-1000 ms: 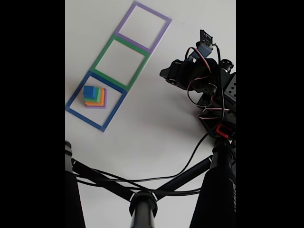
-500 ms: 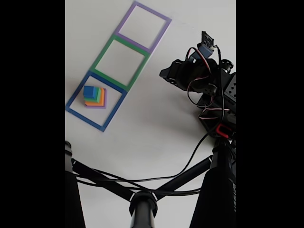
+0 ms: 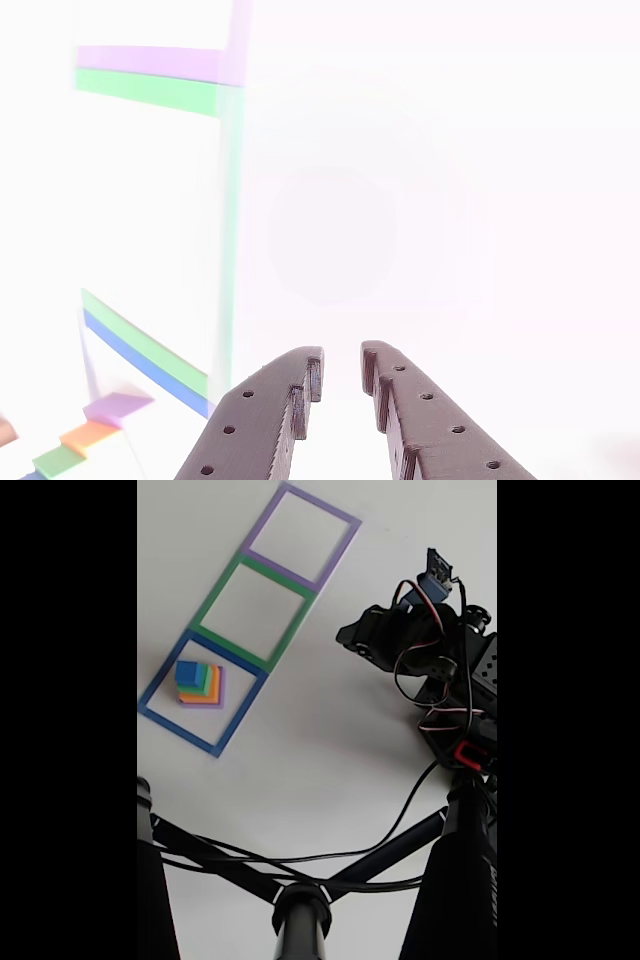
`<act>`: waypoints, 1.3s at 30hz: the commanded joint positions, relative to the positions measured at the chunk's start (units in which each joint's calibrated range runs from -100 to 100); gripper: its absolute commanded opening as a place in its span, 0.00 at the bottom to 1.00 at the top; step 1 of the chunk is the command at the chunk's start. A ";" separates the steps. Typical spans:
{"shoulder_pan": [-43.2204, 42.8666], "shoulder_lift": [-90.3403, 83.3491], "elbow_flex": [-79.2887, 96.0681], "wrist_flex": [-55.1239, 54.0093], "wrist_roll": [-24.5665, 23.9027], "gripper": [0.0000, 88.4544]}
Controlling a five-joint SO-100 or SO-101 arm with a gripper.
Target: Tower of hanoi
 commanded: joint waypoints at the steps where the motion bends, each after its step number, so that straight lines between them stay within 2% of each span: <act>1: 0.13 -0.59 -0.20 0.12 0.24 0.00; 7: -1.11 -0.59 -0.20 0.04 2.44 0.00; 39: -1.11 -0.59 -0.20 0.04 2.44 0.00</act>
